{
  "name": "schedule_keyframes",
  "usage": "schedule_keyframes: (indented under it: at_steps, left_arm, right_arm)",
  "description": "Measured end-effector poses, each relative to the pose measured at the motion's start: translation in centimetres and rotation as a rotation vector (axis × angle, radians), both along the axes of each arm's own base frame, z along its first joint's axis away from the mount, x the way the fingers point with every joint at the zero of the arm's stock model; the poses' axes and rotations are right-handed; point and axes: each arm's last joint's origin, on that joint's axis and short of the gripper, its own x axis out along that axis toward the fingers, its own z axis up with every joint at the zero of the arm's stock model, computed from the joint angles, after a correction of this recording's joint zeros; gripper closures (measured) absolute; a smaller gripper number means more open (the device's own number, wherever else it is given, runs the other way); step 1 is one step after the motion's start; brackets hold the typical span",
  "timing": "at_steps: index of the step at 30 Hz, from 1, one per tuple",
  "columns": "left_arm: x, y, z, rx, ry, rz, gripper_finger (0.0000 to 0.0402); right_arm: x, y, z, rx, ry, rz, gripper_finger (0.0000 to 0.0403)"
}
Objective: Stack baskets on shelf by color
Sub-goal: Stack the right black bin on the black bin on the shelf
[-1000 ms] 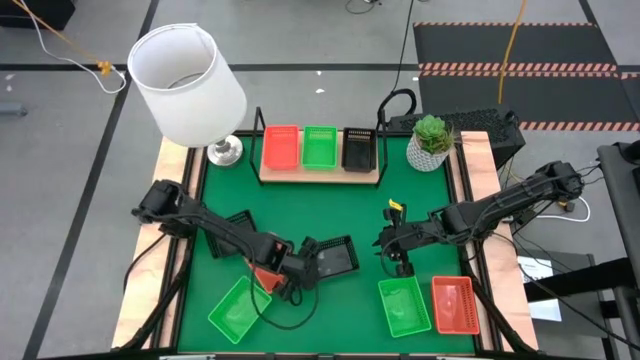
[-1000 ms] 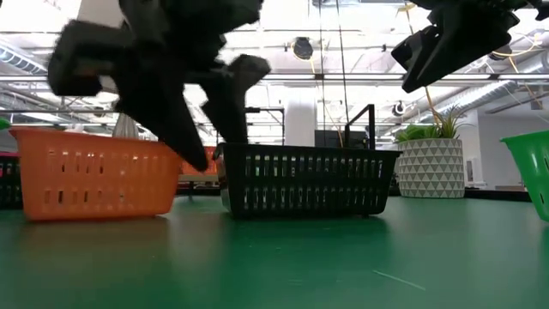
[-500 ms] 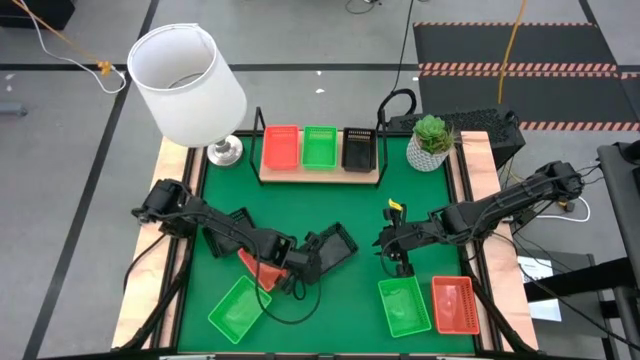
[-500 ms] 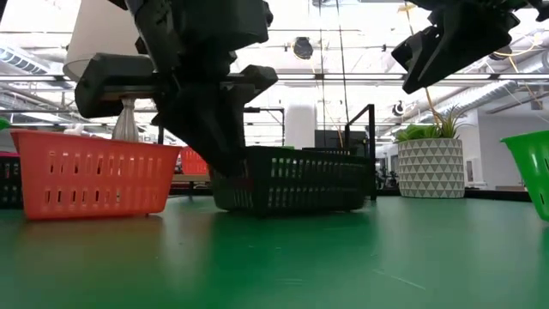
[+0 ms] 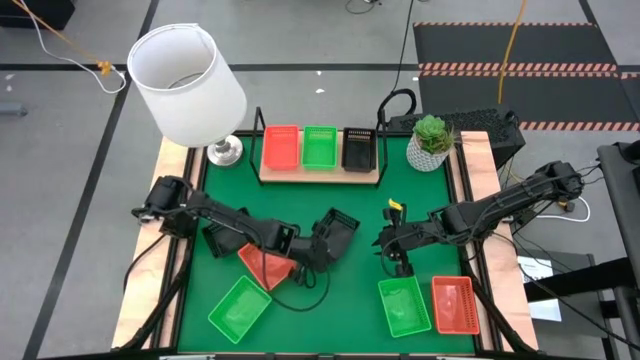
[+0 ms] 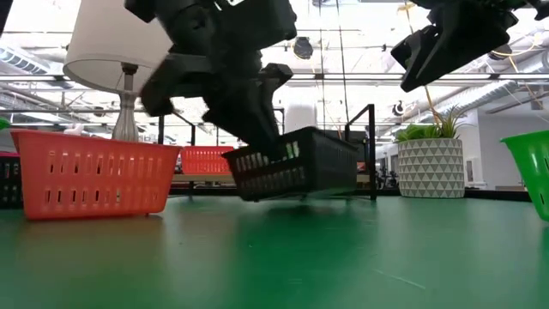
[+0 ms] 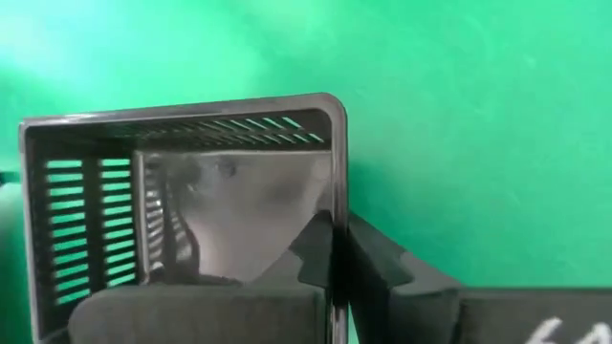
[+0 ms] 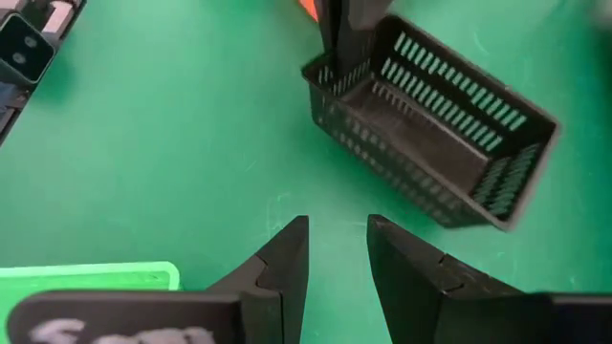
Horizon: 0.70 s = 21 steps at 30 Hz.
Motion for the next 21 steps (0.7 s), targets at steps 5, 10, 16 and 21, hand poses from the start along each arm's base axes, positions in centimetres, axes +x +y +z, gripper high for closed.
schedule_keyframes:
  at_steps: [5,10,16,21]
  left_arm:
    - [1.0,1.7,0.2,-0.075,-0.062,0.126,0.0386]
    - [1.6,3.5,0.0,-0.149,-0.085,0.267,0.0332]
    - [1.6,3.7,-0.1,-0.201,-0.075,0.326,0.0279]
    - [0.4,3.3,1.6,-0.238,-0.051,0.374,0.0251]
  right_arm:
    - [0.6,-0.3,0.6,-0.062,-0.103,-0.109,0.03]
    - [1.5,-0.1,0.6,-0.07,-0.172,-0.147,0.03]
    - [3.6,-0.2,-1.5,-0.091,-0.148,-0.18,0.03]
    - [5.2,-0.8,-3.2,-0.065,-0.121,-0.211,0.03]
